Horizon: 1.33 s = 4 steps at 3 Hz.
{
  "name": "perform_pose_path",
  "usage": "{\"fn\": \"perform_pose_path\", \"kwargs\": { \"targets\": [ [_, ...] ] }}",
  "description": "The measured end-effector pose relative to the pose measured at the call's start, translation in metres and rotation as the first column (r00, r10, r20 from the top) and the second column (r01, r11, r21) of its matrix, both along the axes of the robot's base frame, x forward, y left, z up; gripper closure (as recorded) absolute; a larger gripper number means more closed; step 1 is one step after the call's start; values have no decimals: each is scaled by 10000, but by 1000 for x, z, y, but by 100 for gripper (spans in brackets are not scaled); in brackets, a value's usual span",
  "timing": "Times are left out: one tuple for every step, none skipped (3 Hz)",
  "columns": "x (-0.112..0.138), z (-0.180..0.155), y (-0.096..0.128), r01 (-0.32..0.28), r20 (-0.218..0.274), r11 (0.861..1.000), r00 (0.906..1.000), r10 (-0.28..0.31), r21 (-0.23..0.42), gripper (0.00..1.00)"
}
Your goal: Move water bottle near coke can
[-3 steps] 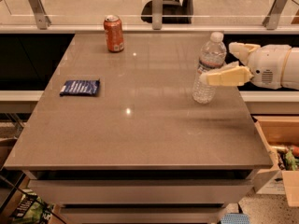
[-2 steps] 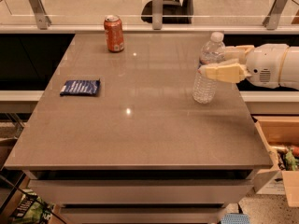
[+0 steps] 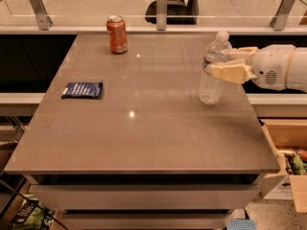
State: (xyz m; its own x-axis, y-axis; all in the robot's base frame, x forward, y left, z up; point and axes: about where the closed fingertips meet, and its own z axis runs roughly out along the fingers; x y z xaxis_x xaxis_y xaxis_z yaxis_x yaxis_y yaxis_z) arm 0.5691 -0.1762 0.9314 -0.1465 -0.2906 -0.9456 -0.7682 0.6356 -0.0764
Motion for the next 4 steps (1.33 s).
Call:
{"fn": "perform_pose_path", "kwargs": {
  "targets": [
    [0, 1, 2, -38, 6, 10000, 10000, 38, -4, 100],
    [5, 12, 9, -269, 16, 9993, 9996, 269, -244, 100],
    [14, 29, 22, -723, -2, 9954, 9974, 725, -625, 100],
    [21, 42, 34, -1170, -162, 9882, 9931, 1159, -990, 100]
  ]
}}
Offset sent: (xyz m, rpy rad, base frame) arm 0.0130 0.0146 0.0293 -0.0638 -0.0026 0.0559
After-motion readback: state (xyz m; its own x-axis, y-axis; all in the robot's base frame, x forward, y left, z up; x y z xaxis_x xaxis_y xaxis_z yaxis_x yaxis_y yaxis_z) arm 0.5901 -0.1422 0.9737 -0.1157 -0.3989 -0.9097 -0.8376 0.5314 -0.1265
